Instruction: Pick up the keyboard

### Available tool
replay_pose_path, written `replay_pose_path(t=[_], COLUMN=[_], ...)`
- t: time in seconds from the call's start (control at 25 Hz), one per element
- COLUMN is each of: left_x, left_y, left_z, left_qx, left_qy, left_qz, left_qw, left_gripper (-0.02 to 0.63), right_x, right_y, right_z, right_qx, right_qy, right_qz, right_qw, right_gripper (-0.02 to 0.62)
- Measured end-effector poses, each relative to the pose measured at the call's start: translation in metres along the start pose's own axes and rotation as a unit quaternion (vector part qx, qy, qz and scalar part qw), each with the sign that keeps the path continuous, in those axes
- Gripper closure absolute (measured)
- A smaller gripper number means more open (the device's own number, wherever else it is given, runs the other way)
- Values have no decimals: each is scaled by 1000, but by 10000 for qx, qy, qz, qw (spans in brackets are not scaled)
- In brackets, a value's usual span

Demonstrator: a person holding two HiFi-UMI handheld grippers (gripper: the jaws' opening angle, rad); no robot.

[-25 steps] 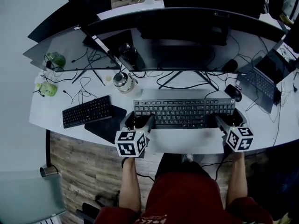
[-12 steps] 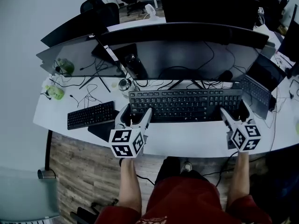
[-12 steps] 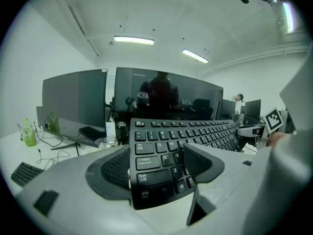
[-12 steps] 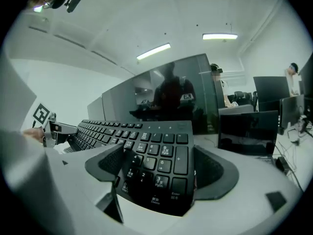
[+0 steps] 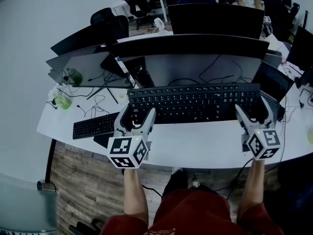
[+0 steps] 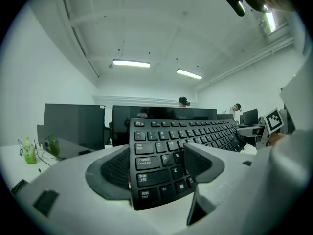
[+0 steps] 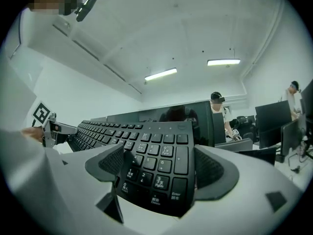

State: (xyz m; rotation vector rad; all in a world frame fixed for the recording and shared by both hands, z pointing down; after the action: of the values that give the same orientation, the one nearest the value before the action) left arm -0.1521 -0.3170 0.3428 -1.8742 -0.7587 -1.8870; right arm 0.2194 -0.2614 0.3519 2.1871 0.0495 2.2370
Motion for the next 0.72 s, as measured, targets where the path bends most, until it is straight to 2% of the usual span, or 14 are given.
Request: replay_pose_path(t=[0.28,0.52,0.72], left_x=[-43,-70,-76], left_y=[-20,-43,-49], left_z=[13,28,34], left_qx=[-6,30,24], left_qy=[398,706,938], left_qz=[731,1390,1734], left_qw=[9965,9878,9804], left_gripper=[275,275,273], right_x=[-46,-80,-86], right_y=[-20,-47,-54], right_z=[-2,-2,-1], right_qx=[-26,-11,-20], right_qy=[-118,-225,-252], right_qz=[899,1639,2044], right_qw=[9959,9862,9786], right_gripper=[166,166,166])
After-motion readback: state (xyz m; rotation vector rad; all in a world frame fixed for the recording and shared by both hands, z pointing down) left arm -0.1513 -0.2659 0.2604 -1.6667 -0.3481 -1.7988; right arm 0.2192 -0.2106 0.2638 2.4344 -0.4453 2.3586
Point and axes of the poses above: the fingertips, and each gripper's own axes: y forward along the fingers, z to its right, x out of its underside, the point moved 4 cm from there along -y, backward along the fingers, and after that the axes turned 10 degrees about x, right-handed, at the moved point
